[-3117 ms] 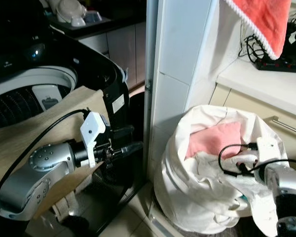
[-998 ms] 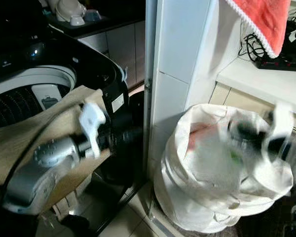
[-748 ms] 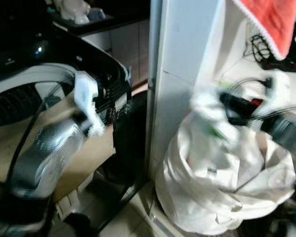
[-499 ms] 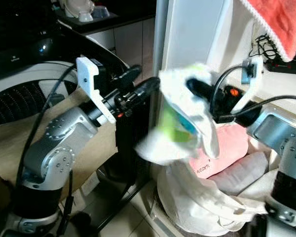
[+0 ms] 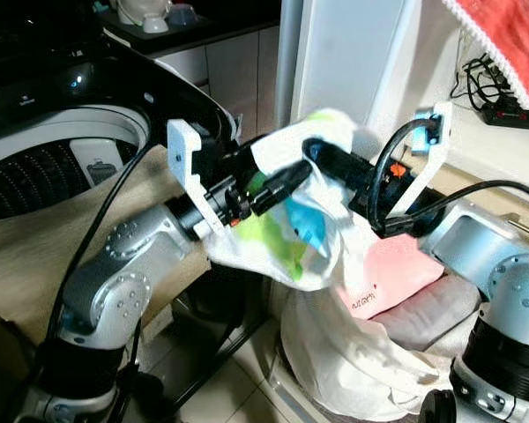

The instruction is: Clothes washing

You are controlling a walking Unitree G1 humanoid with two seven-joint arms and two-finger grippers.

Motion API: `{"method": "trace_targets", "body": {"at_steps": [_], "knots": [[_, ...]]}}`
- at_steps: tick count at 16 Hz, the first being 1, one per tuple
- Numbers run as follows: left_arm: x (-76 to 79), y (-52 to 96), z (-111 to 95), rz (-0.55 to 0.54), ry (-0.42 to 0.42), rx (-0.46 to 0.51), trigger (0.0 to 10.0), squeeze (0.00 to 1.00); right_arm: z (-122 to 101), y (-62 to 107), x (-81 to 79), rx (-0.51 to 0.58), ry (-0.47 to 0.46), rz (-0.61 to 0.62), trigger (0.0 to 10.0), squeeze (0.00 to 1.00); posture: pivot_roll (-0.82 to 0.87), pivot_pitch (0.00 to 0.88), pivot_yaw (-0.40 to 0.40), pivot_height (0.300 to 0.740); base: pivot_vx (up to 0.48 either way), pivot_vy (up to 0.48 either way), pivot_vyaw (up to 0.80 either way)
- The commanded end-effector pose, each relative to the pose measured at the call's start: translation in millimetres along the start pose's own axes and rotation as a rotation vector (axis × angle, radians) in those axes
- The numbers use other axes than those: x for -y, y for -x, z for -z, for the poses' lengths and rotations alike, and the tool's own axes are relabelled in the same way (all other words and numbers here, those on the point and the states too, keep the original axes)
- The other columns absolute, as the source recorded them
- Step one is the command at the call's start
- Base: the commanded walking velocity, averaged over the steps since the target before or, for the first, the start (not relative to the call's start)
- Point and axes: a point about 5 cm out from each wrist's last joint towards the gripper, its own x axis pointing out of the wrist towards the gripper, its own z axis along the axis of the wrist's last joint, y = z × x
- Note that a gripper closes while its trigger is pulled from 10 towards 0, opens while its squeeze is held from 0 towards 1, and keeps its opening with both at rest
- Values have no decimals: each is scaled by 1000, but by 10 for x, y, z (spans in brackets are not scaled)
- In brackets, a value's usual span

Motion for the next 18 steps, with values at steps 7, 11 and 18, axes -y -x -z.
{"method": "trace_targets", "body": {"at_steps": [7,11,18], "knots": [[110,-1,-3,88,79,55,0,0,-5,-22,-101,0,5,-27,0,0,-167,0,-10,740,0,0,0],[114,14,-1,97,73,73,0,0,25,-32,-95,-10,4,-8,0,0,-169,0,-4,740,0,0,0],[124,21,25,108,69,66,0,0,34,-65,-136,-18,13,-28,0,0,-169,0,-2,740,0,0,0]]}}
